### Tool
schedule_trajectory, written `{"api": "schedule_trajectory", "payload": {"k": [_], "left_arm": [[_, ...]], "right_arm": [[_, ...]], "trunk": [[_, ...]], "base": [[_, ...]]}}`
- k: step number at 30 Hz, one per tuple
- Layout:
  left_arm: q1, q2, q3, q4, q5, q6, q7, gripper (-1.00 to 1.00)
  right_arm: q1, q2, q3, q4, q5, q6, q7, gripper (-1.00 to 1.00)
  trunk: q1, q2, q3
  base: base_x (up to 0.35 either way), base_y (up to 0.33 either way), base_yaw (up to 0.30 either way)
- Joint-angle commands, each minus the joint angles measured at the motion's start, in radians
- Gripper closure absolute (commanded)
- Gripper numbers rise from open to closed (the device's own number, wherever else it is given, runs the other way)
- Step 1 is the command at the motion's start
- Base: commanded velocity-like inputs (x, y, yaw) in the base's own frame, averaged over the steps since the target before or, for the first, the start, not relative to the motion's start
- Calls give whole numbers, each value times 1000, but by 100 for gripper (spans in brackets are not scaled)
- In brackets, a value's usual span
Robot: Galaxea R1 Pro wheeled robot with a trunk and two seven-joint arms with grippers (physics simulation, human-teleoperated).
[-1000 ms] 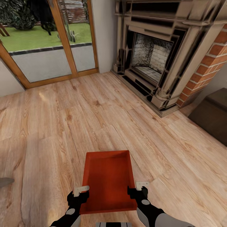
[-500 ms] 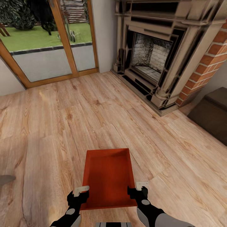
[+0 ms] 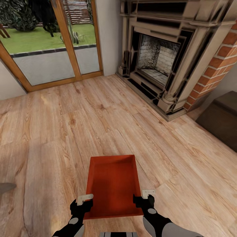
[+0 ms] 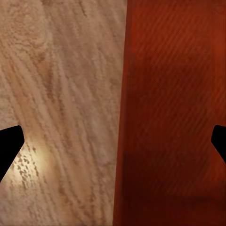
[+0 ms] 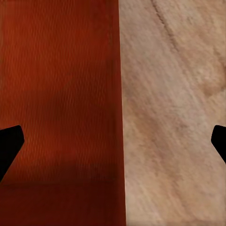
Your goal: Move the two storage containers from the living room to the garage. In the garage, place one container on the floor and stack the other container on top of it (either order is fine).
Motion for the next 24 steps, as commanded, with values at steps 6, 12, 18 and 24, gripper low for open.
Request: {"api": "schedule_trajectory", "payload": {"k": [6,12,18,24], "left_arm": [[-1,1,2,1,-1,-4,1,-100],[-1,1,2,0,-1,-5,0,-100],[-1,1,2,1,-1,-5,2,-100],[-1,1,2,1,-1,-5,2,-100]], "right_arm": [[-1,1,9,1,-7,-4,-4,-100],[-1,1,9,1,-5,-4,-5,-100],[-1,1,9,1,-5,-4,-4,-100],[-1,0,8,1,-6,-4,-4,-100]], "trunk": [[15,-28,-13],[38,-70,-32],[38,-70,-32],[38,-70,-32]], "base": [[0,0,0],[0,0,0],[0,0,0],[0,0,0]]}}
